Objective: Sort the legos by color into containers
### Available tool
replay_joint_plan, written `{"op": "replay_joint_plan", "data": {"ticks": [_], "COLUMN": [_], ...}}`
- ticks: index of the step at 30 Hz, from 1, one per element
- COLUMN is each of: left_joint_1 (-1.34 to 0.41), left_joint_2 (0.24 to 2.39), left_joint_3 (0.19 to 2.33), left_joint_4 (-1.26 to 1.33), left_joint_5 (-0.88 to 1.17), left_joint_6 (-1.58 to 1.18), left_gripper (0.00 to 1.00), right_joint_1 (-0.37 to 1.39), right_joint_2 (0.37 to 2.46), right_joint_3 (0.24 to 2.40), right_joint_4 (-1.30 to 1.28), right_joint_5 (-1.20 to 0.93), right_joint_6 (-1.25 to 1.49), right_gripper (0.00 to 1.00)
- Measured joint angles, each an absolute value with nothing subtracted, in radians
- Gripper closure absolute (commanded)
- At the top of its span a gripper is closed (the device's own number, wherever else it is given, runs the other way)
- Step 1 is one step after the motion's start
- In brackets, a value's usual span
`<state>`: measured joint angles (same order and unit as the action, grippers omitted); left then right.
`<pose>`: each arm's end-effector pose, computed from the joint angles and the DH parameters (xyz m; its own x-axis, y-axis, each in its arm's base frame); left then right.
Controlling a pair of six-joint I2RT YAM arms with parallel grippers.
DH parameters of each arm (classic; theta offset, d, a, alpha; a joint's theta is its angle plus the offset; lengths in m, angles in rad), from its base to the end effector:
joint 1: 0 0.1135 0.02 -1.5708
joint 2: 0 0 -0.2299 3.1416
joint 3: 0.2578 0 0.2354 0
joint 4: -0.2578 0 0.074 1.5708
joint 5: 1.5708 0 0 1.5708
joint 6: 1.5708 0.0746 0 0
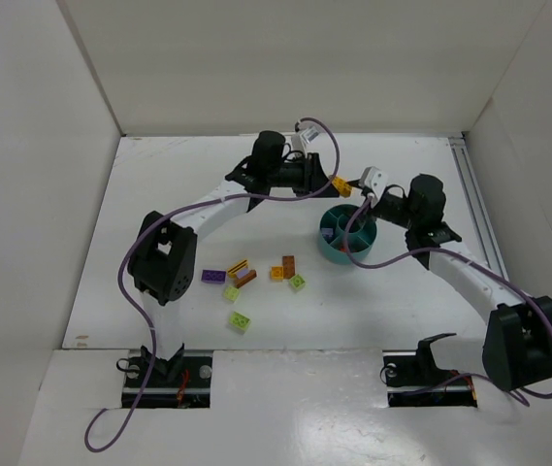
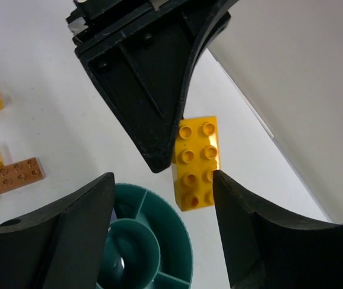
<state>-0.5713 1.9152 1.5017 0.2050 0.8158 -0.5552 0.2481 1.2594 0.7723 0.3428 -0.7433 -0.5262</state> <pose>0.3513 -0.2904 0.2675 -0.6592 -0.0057 -0.7519 0.7324 0.2215 -0.6438 0.2846 0.1242 0.2603 0.2963 -0.3064 -0.9046 -0.7877 0.4572 -0.4129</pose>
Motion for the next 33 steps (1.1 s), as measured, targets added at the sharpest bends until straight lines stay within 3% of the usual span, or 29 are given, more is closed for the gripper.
{"op": "replay_joint_plan", "data": {"ticks": [3, 4, 5, 16, 33], "left_joint_1": [-0.589, -0.593, -0.596, -0.649, -0.682], "left_joint_2": [1.915, 1.916, 1.916, 1.978, 2.054], "left_joint_3": [1.522, 1.528, 1.535, 1.652, 1.744], "left_joint_4": [0.12, 0.089, 0.06, -0.115, -0.27], "left_joint_5": [0.74, 0.712, 0.688, 0.536, 0.454], "left_joint_6": [-0.495, -0.477, -0.462, -0.304, -0.19], "left_gripper": [1.0, 1.0, 1.0, 1.0, 1.0], "right_joint_1": [0.226, 0.218, 0.21, 0.083, 0.078], "right_joint_2": [1.229, 1.212, 1.196, 0.991, 1.003], "right_joint_3": [0.761, 0.756, 0.756, 0.729, 0.728], "right_joint_4": [0.321, 0.311, 0.297, 0.176, 0.074], "right_joint_5": [-0.723, -0.709, -0.691, -0.327, -0.264], "right_joint_6": [-0.506, -0.497, -0.49, -0.329, -0.329], "right_gripper": [0.19, 0.13, 0.01, 0.0, 0.0]}}
